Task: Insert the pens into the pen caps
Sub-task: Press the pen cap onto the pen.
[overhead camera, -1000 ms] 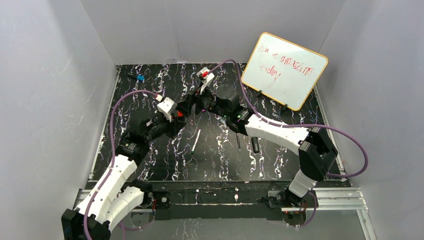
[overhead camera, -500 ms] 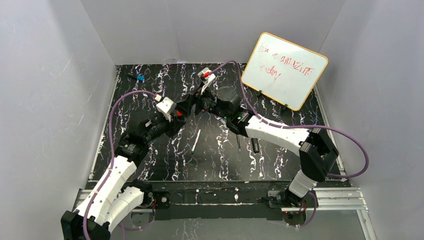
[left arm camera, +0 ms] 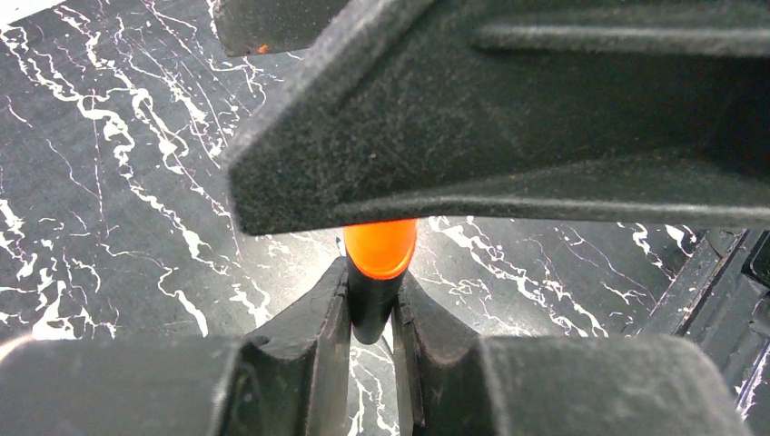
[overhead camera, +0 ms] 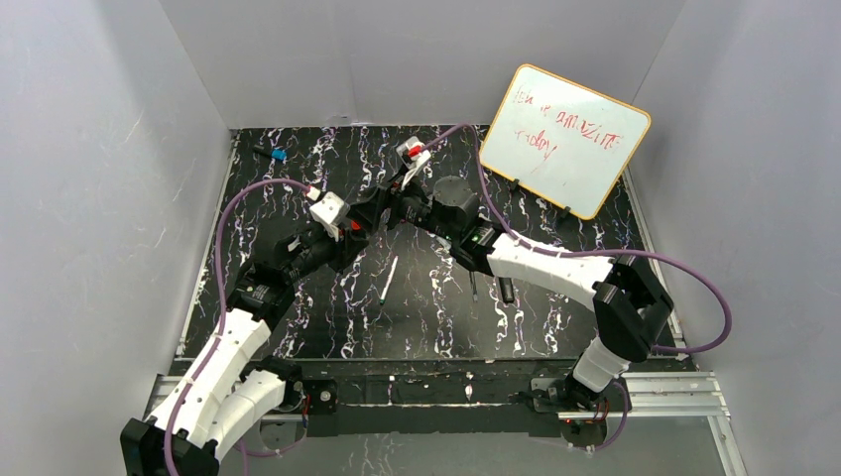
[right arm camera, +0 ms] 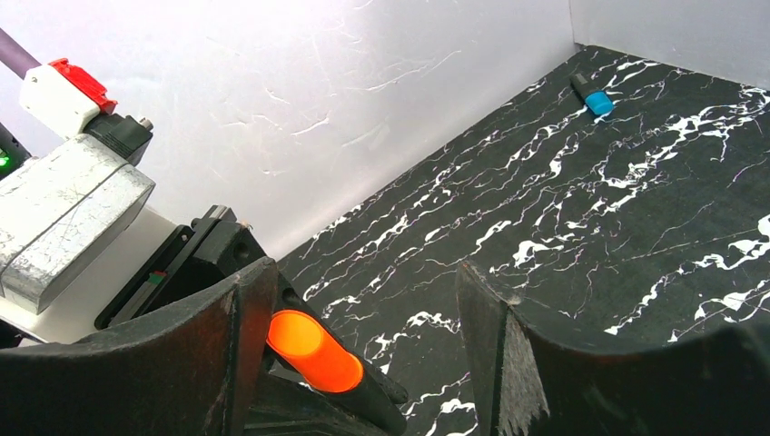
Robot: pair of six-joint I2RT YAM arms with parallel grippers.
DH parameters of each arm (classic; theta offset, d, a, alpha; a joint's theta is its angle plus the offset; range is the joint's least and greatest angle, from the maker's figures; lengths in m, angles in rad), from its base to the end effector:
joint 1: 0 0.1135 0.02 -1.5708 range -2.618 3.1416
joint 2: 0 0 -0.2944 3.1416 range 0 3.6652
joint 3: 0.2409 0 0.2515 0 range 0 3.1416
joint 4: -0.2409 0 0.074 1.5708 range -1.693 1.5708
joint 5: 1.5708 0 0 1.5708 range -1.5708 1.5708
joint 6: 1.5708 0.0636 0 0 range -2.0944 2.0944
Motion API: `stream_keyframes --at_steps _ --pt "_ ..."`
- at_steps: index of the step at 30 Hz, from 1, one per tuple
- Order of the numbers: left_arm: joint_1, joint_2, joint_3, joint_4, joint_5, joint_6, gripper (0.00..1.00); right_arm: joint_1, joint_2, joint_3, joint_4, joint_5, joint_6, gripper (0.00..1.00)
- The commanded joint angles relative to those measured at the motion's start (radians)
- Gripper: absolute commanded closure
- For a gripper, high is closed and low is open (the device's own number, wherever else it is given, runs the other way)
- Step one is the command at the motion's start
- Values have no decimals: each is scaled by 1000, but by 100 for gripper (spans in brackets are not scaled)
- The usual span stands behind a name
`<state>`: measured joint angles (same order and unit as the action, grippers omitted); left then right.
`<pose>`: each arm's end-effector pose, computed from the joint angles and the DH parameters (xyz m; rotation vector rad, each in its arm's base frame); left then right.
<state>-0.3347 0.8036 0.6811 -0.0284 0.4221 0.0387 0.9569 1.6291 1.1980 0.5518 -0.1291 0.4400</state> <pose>0.1765 -0.0890 0.3353 0.6284 1.6259 -0.5805 0.2354 0.3482 0.3764 -0.5120 1.4887 1.2172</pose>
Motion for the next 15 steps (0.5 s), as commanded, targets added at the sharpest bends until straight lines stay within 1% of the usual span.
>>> stream_keyframes --at_steps 1,15 --pt "34 -76 141 268 -87 -11 100 37 33 -94 -273 -101 -59 21" --pt "34 -63 175 264 -66 -13 100 39 29 -129 -268 -106 -52 21"
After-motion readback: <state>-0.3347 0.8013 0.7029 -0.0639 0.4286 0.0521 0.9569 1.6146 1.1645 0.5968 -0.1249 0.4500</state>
